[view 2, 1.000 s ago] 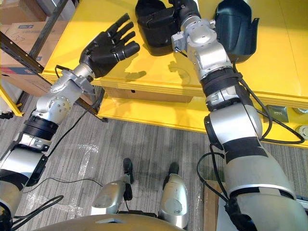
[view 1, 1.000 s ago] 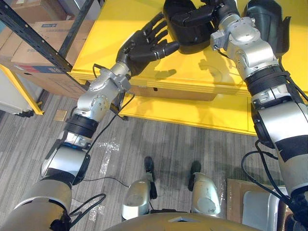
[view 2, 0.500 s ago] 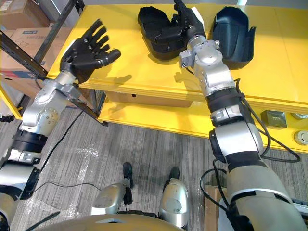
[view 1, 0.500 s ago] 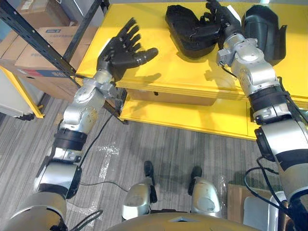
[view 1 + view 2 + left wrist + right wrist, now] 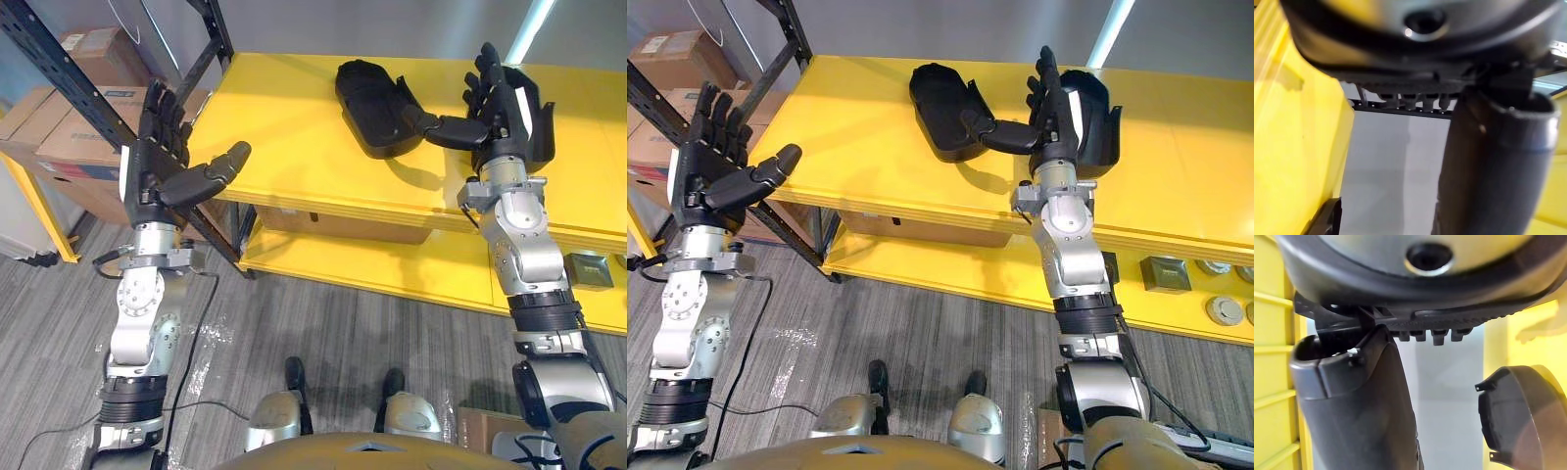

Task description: Walk over and take three plastic housings, then place them on the shelf

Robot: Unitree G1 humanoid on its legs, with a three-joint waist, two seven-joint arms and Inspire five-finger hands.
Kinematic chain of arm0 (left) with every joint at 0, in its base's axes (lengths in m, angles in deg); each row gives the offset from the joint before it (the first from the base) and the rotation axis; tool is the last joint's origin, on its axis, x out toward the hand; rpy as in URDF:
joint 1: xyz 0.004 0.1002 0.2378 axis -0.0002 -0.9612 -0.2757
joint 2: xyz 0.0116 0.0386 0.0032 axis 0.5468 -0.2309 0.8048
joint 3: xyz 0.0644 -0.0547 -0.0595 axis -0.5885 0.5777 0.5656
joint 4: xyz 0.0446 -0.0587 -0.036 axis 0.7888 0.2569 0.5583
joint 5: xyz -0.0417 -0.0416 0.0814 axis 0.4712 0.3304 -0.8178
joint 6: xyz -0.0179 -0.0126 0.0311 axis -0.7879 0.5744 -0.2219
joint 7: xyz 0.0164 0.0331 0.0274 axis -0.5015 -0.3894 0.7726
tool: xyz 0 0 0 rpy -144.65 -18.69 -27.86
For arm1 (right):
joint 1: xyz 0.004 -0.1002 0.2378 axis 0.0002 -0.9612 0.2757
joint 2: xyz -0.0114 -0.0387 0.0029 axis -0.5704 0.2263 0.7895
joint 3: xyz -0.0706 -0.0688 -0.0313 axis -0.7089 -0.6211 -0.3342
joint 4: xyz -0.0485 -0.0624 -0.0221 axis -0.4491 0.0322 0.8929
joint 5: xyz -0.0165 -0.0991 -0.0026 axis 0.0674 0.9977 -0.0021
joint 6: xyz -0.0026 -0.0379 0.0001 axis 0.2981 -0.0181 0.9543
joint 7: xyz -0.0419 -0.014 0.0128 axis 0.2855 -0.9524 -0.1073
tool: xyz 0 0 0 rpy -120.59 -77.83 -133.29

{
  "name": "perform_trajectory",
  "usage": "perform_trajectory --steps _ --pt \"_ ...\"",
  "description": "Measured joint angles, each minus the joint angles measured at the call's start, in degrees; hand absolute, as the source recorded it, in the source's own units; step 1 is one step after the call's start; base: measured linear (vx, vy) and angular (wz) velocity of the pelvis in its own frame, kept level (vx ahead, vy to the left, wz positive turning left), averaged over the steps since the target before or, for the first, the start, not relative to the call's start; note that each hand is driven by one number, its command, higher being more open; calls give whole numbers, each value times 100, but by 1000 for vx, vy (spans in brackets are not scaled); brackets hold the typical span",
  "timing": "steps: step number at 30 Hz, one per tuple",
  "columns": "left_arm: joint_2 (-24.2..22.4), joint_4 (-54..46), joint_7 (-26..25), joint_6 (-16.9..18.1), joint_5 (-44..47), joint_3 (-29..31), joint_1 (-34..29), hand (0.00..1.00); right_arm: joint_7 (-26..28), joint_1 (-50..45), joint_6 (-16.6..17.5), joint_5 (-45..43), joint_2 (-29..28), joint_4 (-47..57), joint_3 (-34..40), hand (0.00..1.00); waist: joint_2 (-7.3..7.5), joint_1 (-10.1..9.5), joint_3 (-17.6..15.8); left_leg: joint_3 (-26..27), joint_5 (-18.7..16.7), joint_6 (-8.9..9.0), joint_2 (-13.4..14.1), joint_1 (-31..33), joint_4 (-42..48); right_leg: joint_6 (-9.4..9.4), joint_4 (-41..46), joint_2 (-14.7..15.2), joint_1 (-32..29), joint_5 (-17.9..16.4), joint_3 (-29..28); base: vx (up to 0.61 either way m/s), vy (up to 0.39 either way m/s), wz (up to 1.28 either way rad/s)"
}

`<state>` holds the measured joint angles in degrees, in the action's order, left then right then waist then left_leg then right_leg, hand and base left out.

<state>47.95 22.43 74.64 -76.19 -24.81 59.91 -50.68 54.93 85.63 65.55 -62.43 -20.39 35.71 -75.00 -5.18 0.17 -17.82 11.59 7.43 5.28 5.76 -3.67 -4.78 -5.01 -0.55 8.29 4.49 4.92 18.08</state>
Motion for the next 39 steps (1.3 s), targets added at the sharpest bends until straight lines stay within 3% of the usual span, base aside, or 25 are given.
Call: perform_trajectory --steps 7,19,23,26,28,33,39 --pt "-242 -348 -273 452 9 -145 -247 100 -42 -33 -42 -25 -107 14 -4 100 51 -16 1 68 -5 -13 -3 24 0 17 -271 -46 67 180 -56 24 3 -5" --pt "-312 -497 -164 533 271 -263 -549 100 68 44 -75 -287 -107 -784 -12 100 123 -170 -30 60 8 -58 -16 39 2 -4 -252 -32 57 195 -39 22 -2 0" --pt "-373 -496 -207 682 288 -263 -600 100 113 698 -51 -280 -74 -1210 -22 100 257 -160 -334 55 -236 -113 24 426 622 44 359 76 -355 -12 -137 -32 12 -5" --pt "-481 -493 -208 693 362 -267 -516 100 135 1037 20 -280 101 -1352 -28 100 223 -191 -691 46 -642 -159 65 675 1463 30 1027 216 -556 -294 -257 -105 54 -8" --pt "-490 -493 -222 703 504 -267 -513 100 129 1042 60 -281 110 -1355 -30 100 194 -188 -735 18 -817 -136 68 727 1679 28 1211 266 -586 -413 -258 -76 40 0" --pt "-506 -494 -264 728 506 -267 -490 100 264 1043 98 -280 116 -1354 -65 100 172 -170 -747 21 -890 -160 58 800 1748 22 1339 326 -733 -492 -292 -70 3 0" --pt "-554 -495 -270 837 509 -261 -479 100 607 1098 97 -282 364 -1508 -175 100 -4 -161 -859 29 -840 -133 39 843 1735 40 1381 364 -774 -465 -303 0 0 0"
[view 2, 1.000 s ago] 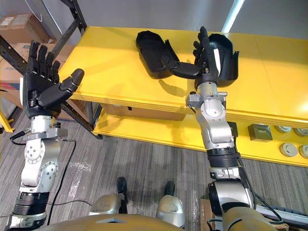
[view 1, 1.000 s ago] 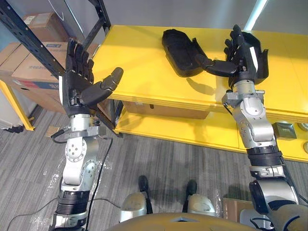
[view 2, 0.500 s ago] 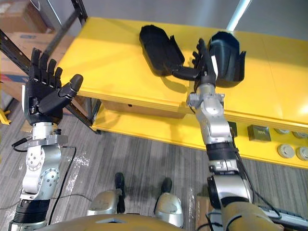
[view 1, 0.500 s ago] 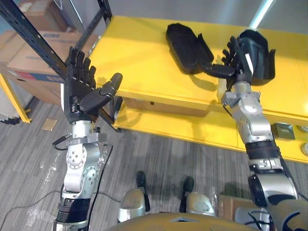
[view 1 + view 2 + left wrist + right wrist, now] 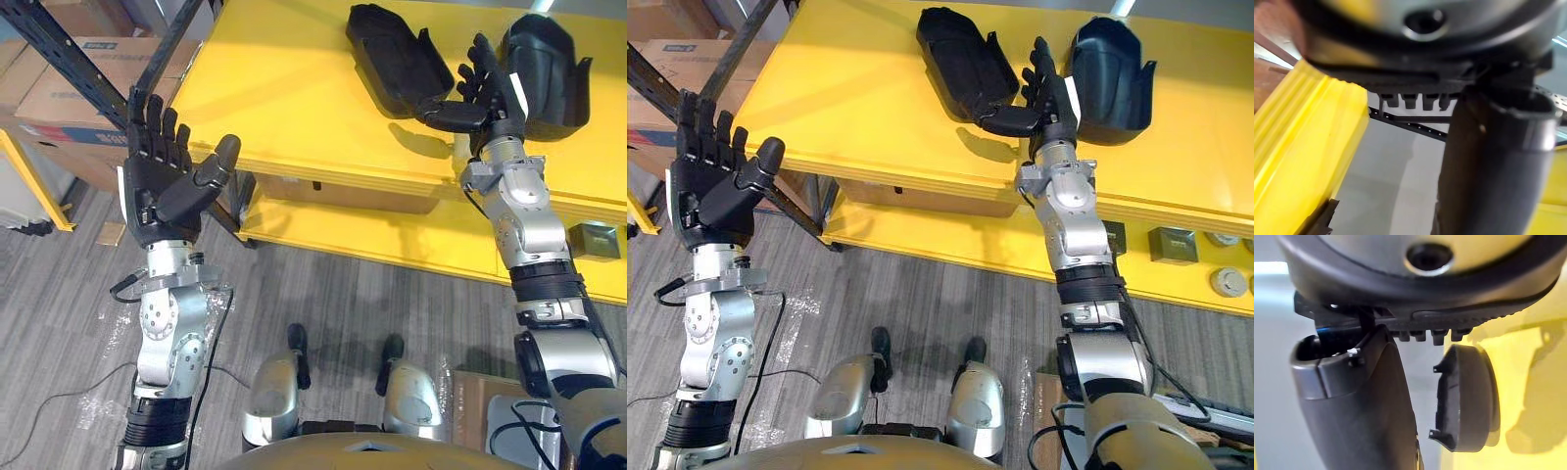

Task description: Walk over and take three plastic housings, then place them on the shelf

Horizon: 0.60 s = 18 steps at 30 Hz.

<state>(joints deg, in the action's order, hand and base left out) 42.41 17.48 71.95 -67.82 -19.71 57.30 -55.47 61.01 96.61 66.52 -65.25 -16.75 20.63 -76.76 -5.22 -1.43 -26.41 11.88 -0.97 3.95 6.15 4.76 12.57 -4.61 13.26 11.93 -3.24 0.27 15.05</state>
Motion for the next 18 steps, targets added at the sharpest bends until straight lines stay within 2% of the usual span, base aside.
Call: perform_trajectory --steps 8,12,18 --pt "-130 -1 6 0 2 -31 -45 100 281 316 -2 -4 18 -396 -140 100 -21 10 -9 1 131 -60 -65 -75 -161 -15 257 49 -104 -142 -8 5 -7 1" --pt "-132 0 20 -1 2 -148 -163 100 603 496 1 -9 160 -532 -357 100 -88 5 -43 29 144 -55 -91 -76 -205 -20 336 82 -185 -194 -45 -4 -1 -1" --pt "-133 0 50 -1 2 -177 -168 100 1037 495 1 -12 180 -560 -517 100 -91 17 -44 43 142 -52 -96 -74 -218 -15 370 88 -227 -223 -67 0 0 0"
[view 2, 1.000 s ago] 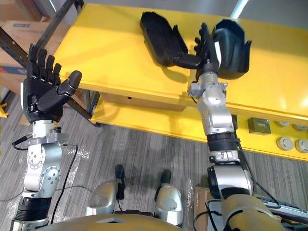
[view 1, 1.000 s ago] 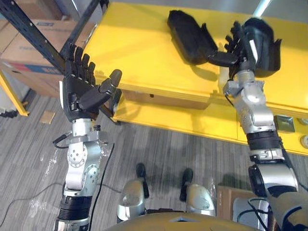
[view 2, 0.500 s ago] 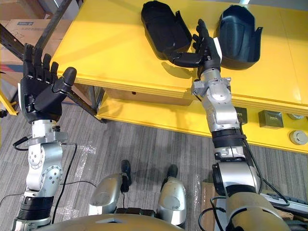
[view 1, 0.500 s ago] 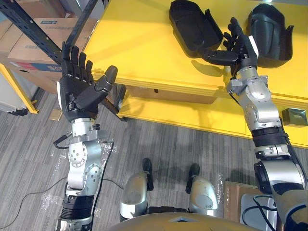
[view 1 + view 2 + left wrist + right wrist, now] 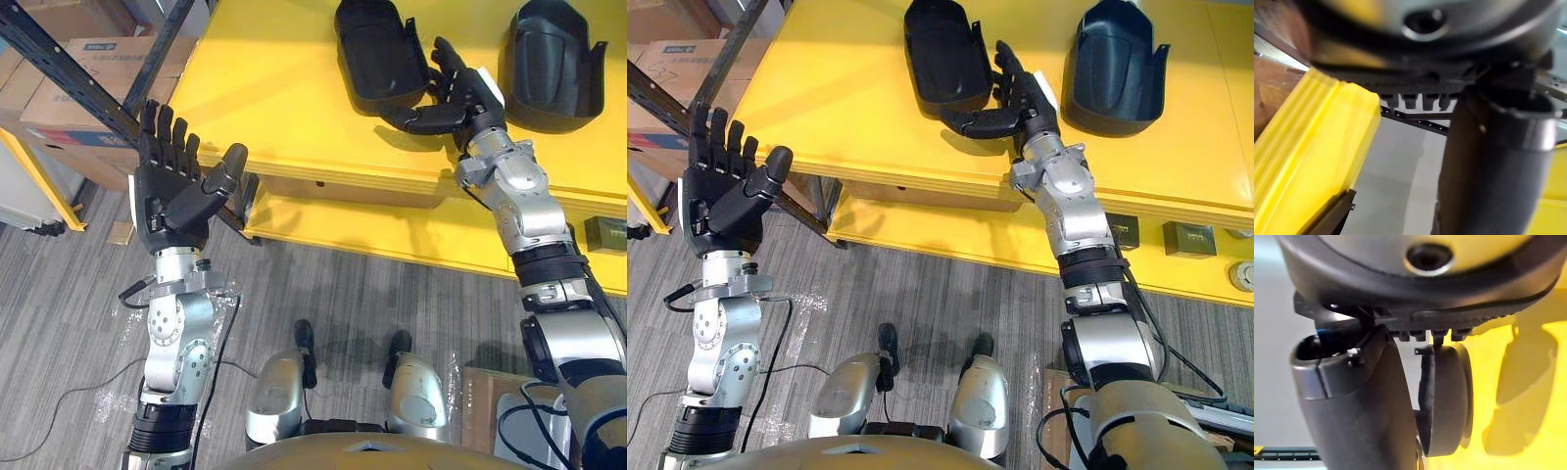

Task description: Walk over and take three plastic housings, then place them on the shelf

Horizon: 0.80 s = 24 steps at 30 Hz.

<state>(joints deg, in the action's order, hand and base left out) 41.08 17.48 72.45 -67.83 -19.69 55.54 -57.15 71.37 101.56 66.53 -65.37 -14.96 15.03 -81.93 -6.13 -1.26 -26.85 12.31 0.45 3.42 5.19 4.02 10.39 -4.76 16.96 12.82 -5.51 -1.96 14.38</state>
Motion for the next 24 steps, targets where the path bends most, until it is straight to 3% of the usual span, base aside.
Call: perform_trajectory --steps 10,11,13,15,17,20,24 --pt "-4 0 27 0 -5 -2 14 100 116 -68 18 81 0 304 0 100 -1 14 -1 10 -10 2 4 71 36 -6 -2 -6 -71 5 -24 0 0 0" --pt "-4 0 22 0 -12 -2 14 100 67 -76 27 397 -1 467 -4 100 -2 22 -1 11 -14 0 3 87 41 -8 -3 -6 -87 6 -28 0 0 0" --pt "-4 0 13 -1 -15 -5 15 100 -102 -76 213 1243 -1 769 -13 100 -1 34 -1 10 -16 -3 6 130 52 -11 -5 -8 -121 9 -27 0 0 0" --pt "-5 0 -51 -1 -17 -25 -21 100 -373 -76 659 2648 65 1330 -30 100 3 62 -4 10 -23 -11 6 158 59 -22 -18 -11 -136 18 -27 0 0 0" --pt "-5 0 -62 0 -31 -55 -54 100 -415 -74 943 3298 341 1920 -162 100 5 76 -6 10 -53 -17 12 166 86 -26 -45 -16 -117 21 -23 0 0 0" --pt "2 0 -66 2 -43 -59 -143 100 -358 -34 1384 3852 859 2688 -581 100 39 145 -24 -27 -136 -16 59 161 185 -57 -183 -77 39 47 22 23 -1 2" --pt "17 0 -23 1 -29 -58 -193 100 -186 -29 1469 4125 999 2829 -1104 100 124 122 -73 -68 -202 -5 103 167 287 -58 -227 -110 131 49 83 21 -8 5"
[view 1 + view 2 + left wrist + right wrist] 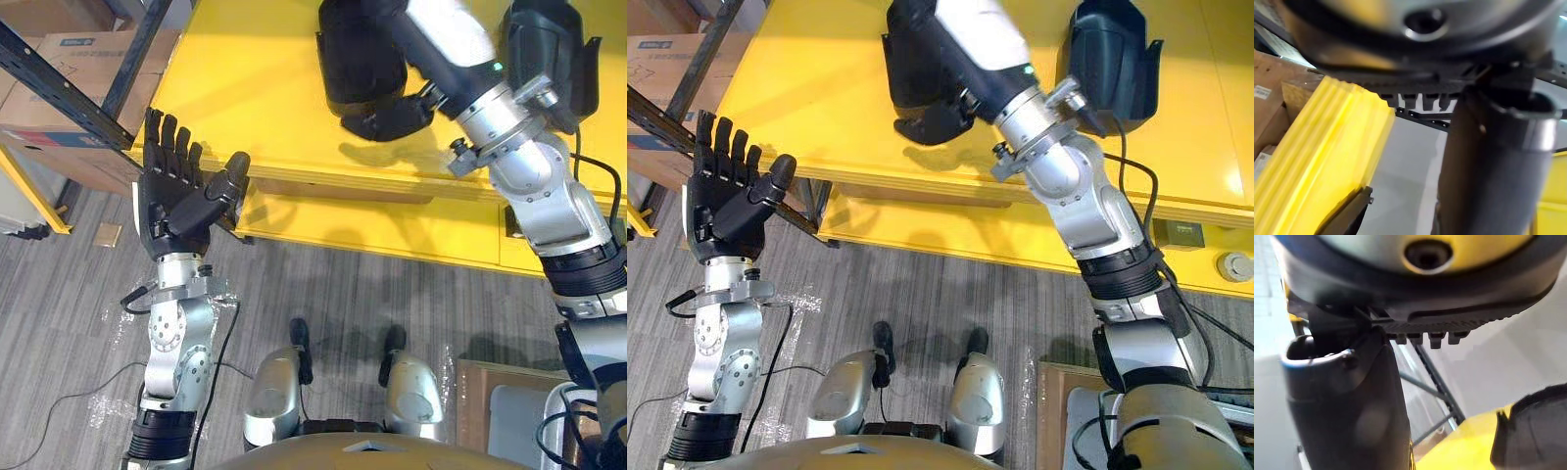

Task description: Walk over and take three plastic housings, then place them on the shelf

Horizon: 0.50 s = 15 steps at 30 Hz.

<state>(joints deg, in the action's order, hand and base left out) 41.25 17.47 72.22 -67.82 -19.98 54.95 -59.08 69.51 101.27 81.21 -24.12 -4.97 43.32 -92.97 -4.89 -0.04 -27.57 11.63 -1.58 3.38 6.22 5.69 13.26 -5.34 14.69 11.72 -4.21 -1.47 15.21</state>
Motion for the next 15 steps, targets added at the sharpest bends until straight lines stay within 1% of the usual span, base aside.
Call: perform_trajectory --steps 1,3,6,9,11,15 --pt "2 0 38 -1 15 0 -3 100 82 0 -93 40 5 -122 -222 100 28 -35 -17 -32 -2 3 4 1 1 -1 -39 -10 44 1 33 8 -10 9" --pt "21 0 71 -7 14 -3 -2 100 199 0 -295 199 65 -201 -437 100 49 -130 -30 -44 -5 8 25 9 2 -4 -93 -34 69 7 41 6 -10 7" --pt "110 2 88 -24 25 0 -62 100 445 204 -704 222 171 -587 -829 100 77 -173 -44 -176 -5 8 32 111 43 -10 -152 -50 115 22 188 12 -14 23" --pt "202 9 109 -54 33 2 -202 100 515 537 -1041 212 208 -823 -877 100 84 -288 -44 -190 -6 7 32 130 43 -7 -197 -72 127 38 202 5 -3 3" --pt "204 9 153 -57 33 2 -286 100 592 665 -1188 209 269 -822 -932 100 84 -303 -45 -232 -5 8 33 174 47 -7 -211 -78 127 37 247 8 -13 11" --pt "204 11 195 -145 33 -16 -382 100 576 722 -1435 216 295 -821 -993 100 94 -378 -44 -250 -1 8 34 180 44 -2 -210 -79 139 34 279 -1 -6 4"
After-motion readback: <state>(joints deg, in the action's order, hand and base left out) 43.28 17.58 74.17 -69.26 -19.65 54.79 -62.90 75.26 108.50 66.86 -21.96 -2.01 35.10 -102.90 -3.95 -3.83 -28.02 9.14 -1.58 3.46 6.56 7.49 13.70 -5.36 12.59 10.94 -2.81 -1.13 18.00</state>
